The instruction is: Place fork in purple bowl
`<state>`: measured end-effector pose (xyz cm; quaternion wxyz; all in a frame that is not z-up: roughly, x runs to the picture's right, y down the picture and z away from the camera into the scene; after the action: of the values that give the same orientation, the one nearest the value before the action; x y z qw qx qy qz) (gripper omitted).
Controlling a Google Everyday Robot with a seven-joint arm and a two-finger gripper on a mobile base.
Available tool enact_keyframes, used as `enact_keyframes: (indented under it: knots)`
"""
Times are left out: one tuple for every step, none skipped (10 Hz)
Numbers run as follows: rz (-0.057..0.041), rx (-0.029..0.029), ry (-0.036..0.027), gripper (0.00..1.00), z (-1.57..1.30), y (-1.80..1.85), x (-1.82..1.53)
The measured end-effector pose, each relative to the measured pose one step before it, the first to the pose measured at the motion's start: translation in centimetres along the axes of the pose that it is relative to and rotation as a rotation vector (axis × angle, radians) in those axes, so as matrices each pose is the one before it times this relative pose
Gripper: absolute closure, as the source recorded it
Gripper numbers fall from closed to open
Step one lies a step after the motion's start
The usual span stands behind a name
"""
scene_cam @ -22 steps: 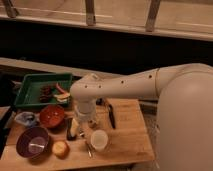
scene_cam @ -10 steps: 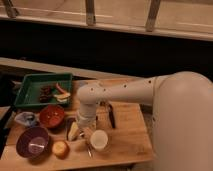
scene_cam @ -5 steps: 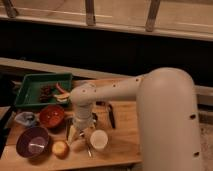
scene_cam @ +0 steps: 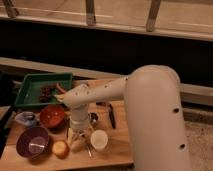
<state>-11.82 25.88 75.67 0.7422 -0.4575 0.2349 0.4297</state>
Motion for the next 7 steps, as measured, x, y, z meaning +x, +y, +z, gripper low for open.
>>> enact_keyframes:
  knots:
    - [0.0139, 0.00067, -0.00457, 0.2, 0.205, -0.151, -0.044]
    - [0.00905, 0.00951, -0.0111, 0.2, 0.178, -0.003, -0.015]
    - [0.00381, 0.00619, -0.01741, 0.2, 0.144, 0.111, -0.213]
    - [0.00427, 0.00884, -0.00648, 0.2, 0.12, -0.144, -0.05]
    - [0.00241, 0.0154, -0.00438, 0.2, 0.209, -0.08, -0.172]
    - [0.00108, 0.01681, 0.00273, 0.2, 0.151, 0.02, -0.149]
    - [-0.00084, 0.01417, 0.00625, 0.2, 0.19, 0.051, -0.108]
